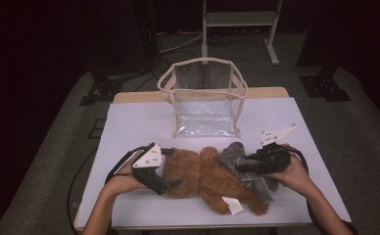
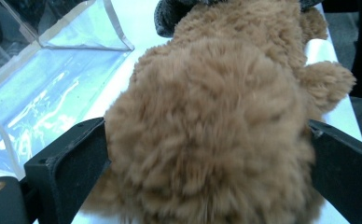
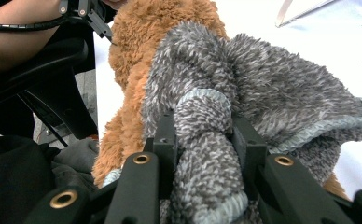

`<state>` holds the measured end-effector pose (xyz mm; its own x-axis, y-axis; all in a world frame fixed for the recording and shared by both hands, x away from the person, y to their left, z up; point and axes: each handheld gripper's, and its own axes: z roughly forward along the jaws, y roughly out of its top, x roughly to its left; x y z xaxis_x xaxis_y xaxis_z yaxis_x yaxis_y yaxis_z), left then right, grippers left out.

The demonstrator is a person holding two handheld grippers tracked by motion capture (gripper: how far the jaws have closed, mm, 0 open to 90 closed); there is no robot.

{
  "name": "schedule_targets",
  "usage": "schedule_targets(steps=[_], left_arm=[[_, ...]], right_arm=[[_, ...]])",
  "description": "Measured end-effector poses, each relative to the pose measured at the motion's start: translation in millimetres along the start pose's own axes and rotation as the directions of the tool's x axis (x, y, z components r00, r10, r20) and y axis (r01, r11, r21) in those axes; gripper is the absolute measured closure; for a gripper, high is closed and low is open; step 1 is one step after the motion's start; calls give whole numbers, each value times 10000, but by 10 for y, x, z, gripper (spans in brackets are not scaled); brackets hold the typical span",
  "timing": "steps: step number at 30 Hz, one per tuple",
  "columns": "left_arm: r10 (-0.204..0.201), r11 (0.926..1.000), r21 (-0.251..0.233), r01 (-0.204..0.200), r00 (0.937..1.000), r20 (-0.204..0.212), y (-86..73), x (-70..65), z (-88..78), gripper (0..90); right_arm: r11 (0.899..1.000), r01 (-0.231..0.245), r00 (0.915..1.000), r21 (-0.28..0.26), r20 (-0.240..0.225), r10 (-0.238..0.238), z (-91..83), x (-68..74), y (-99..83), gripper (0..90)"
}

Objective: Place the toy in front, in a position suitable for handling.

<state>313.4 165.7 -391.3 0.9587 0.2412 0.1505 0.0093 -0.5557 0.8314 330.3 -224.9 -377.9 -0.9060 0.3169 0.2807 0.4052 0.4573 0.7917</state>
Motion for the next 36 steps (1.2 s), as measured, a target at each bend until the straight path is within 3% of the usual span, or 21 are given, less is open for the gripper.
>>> schedule_targets(steps=[3,7,10,15,23,29,32,36], left_arm=[[101,9992,388,-112,9996,271,-84,-9,34,27],[-56,9999,97,52,9994,354,-149,-51,102,19],[7,9996,295,-19,9991,418,-146,-75,159,49],[-363,9991,220,353,9982,470,-114,-100,234,83],[-417,9990,199,406,9974,588,105,-170,552,83],[-146,9995,285,129,9980,616,346,-288,868,82],[3,9995,324,-21,9984,557,391,-290,902,78],[118,9999,33,-120,9983,567,363,-239,793,65]], right_arm=[[10000,-41,10000,3,3,41,-3,-11,1,670],[10000,-54,10000,1,43,54,-9,-18,0,669],[10000,-68,9999,47,149,67,-19,-19,17,668],[9997,85,9991,221,407,-94,-28,-5,61,667],[9972,710,9935,238,878,-729,-41,151,245,666],[9919,1145,9910,543,634,-1179,110,306,288,666],[9926,1078,9911,559,718,-1117,97,292,222,666],[9966,728,9927,389,932,-761,-32,197,96,667]])
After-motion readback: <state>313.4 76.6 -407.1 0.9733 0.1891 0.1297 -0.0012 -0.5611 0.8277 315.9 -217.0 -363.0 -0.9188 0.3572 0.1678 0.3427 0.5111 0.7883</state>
